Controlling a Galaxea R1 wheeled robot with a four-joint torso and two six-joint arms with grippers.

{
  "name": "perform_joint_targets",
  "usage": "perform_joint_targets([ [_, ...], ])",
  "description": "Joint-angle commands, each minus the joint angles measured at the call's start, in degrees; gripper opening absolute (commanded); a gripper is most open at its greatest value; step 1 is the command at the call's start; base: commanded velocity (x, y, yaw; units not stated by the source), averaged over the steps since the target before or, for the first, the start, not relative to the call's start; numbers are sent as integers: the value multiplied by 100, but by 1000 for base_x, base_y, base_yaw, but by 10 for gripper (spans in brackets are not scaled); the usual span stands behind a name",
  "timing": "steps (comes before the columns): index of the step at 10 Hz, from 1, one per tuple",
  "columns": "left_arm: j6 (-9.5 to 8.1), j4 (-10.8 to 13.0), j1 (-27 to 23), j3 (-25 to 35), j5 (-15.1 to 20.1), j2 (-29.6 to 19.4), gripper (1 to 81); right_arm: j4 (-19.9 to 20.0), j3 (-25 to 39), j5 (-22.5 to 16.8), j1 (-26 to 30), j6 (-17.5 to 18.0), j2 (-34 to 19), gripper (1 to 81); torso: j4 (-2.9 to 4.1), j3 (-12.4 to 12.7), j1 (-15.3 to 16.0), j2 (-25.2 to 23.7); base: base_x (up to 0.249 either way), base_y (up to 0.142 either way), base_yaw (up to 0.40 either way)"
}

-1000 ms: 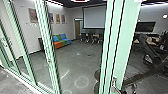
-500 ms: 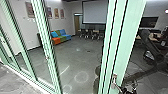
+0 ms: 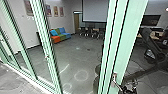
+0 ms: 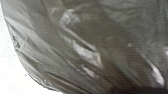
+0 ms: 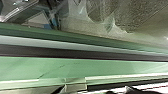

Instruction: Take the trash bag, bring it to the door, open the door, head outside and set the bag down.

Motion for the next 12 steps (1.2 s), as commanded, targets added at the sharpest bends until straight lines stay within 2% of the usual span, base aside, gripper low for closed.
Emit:
perform_joint_targets([
  [1,2,-46,-229,-22,389,-70,10,384,-375,-1961,573,-33,356,811,0,0,7,0,0,0,0],
  [12,2,-46,-211,-22,389,-53,10,384,-551,-1882,775,2,409,811,-9,0,7,-15,59,0,0],
])
